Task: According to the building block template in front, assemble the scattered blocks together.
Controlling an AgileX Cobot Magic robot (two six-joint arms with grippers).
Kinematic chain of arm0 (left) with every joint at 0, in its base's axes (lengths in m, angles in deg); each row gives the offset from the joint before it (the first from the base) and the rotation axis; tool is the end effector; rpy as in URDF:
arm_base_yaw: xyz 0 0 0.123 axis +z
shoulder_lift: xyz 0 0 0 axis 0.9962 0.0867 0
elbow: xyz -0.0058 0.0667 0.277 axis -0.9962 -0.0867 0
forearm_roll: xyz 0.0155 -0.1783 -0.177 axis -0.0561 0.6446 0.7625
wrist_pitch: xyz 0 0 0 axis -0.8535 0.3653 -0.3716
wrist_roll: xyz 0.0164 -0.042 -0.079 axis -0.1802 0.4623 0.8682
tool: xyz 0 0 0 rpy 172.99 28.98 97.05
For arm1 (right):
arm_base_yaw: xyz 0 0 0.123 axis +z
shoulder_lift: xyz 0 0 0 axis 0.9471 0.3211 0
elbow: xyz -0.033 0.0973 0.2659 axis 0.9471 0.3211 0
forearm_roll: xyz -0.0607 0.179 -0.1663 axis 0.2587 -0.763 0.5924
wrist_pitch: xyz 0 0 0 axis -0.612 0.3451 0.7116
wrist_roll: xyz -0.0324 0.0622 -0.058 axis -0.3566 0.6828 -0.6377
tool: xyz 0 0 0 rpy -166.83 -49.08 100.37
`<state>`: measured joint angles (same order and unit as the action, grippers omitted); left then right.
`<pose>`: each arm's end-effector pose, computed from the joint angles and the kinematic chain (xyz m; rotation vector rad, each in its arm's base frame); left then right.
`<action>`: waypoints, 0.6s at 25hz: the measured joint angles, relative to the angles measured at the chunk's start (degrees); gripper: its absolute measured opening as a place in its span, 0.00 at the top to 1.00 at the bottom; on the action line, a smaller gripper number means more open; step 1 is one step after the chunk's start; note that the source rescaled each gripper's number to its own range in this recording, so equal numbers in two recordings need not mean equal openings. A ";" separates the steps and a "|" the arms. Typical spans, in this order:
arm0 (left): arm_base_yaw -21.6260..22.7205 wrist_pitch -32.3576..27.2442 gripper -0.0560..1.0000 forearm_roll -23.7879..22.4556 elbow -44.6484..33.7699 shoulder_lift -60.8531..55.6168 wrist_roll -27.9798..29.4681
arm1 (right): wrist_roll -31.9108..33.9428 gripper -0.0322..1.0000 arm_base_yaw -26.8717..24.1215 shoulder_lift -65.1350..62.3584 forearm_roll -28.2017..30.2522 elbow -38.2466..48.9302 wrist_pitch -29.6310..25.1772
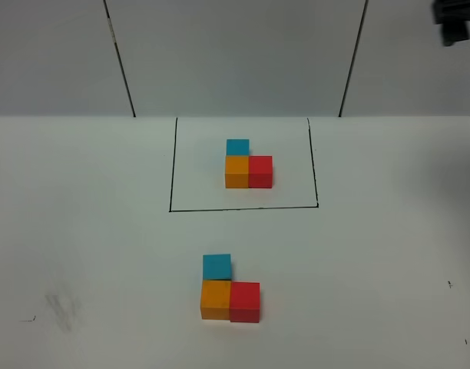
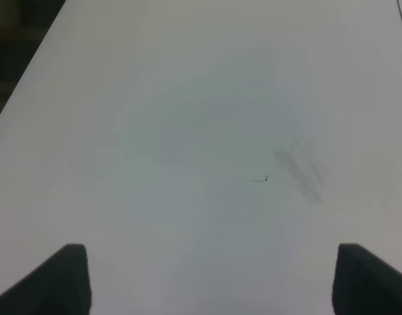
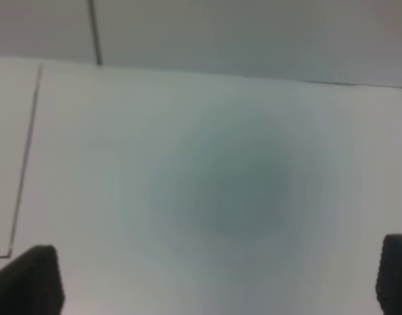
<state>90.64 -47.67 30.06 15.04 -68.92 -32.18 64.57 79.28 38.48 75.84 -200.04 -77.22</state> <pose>-0.0078 0.0062 0.2778 -0.1752 2.0414 0.1231 0.3718 0.0317 0.4240 -0.0021 2.4404 -0.1894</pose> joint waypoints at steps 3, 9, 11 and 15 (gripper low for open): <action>0.00 0.00 0.35 0.00 0.00 0.00 0.00 | -0.53 0.00 -7.30 -5.25 -2.21 4.35 -0.01; 0.00 0.00 0.35 0.00 0.00 0.00 -0.05 | 0.04 0.06 -16.44 -16.28 -1.72 15.42 -0.28; 0.00 0.00 0.35 0.00 0.00 0.00 -0.05 | 0.45 0.09 -17.03 -20.76 1.22 19.09 -0.32; 0.00 0.00 0.35 0.00 0.00 0.00 -0.05 | 2.85 0.13 -17.03 -30.11 7.62 26.34 -0.41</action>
<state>90.64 -47.67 30.06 15.04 -68.92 -32.23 67.41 62.25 8.37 83.47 -173.70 -77.63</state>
